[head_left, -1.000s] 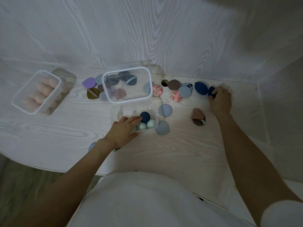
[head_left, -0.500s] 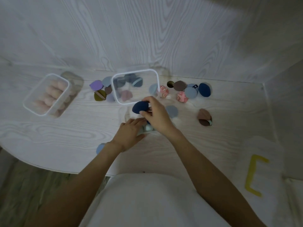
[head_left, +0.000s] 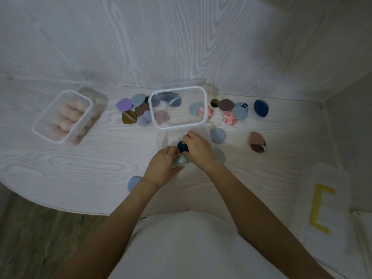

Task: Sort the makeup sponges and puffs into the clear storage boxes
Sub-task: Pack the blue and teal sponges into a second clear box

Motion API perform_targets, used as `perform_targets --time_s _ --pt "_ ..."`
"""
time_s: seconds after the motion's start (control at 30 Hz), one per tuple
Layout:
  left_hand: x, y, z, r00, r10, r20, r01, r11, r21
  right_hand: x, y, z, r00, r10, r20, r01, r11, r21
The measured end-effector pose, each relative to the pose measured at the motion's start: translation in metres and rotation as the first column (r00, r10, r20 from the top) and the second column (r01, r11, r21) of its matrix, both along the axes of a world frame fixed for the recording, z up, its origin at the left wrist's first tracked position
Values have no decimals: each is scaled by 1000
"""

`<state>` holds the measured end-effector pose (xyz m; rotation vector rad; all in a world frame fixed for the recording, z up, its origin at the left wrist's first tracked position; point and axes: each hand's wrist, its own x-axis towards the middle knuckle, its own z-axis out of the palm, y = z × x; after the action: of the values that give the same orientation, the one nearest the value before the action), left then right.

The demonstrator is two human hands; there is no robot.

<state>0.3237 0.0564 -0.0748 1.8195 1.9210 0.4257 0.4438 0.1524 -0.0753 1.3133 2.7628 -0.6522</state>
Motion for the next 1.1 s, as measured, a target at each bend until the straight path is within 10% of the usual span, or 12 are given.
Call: perform_targets --time_s 0.3,0.5,0.97,1.1 --pt "-6 14 1 990 -125 -63 114 981 -157 12 1 8 975 -106 -194 71 981 -179" --pt "-11 16 2 991 -119 -62 107 981 -164 31 -9 10 996 -49 -76 59 989 139" --pt "-53 7 1 1000 -10 -8 10 997 -77 -2 -7 16 936 -37 -351 15 998 -66" --pt "-48 15 0 1000 -19 0 19 997 -69 40 24 30 854 -237 -463 309 947 85"
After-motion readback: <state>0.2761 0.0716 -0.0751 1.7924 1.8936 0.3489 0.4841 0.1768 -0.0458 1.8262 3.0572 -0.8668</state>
